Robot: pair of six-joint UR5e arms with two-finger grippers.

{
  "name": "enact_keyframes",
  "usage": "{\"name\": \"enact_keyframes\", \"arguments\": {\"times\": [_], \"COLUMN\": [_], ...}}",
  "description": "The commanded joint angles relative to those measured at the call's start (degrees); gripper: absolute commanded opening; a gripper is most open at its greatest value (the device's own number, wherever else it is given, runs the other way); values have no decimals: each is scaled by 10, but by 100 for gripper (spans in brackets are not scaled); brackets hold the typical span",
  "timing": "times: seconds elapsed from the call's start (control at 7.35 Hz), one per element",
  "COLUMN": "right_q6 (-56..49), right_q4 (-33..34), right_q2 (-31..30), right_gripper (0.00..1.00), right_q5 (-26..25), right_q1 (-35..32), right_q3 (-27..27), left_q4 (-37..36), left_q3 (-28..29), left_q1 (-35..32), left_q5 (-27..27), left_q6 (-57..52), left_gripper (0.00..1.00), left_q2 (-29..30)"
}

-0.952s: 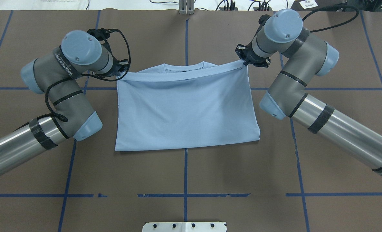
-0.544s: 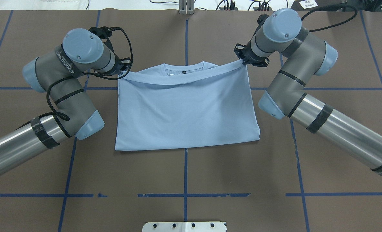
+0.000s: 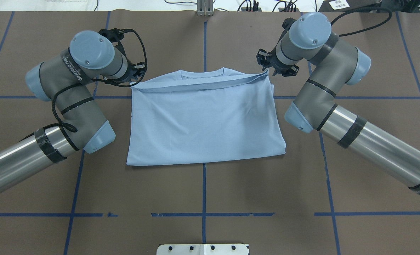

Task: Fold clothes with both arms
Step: 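Lower the hem onto the collar and open both grippers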

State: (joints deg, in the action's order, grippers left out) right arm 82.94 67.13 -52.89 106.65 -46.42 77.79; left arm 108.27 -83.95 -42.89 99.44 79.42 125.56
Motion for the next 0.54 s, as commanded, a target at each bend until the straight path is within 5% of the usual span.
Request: {"name": "enact_keyframes", "arguments": {"times": [0.0,0.14,0.41], "right_q6": [-23,-20,-16], "right_q4": [-49,-67,-61], "right_q2": [-22,-34,-102], "right_gripper": [100,100,100], "right_q5": [13,16,31], "right_q1": [-3,-3,21], "right_q3": [0,9,108], "left_q4": [-2,-3,-6], "left_q3": [0,-3,-10], "left_q1": [-3,-3,-4], "left_q5": [1,2,3], "left_q6": [-6,-6,-6], "left_gripper": [100,100,100], "left_q2": [1,1,2]}}
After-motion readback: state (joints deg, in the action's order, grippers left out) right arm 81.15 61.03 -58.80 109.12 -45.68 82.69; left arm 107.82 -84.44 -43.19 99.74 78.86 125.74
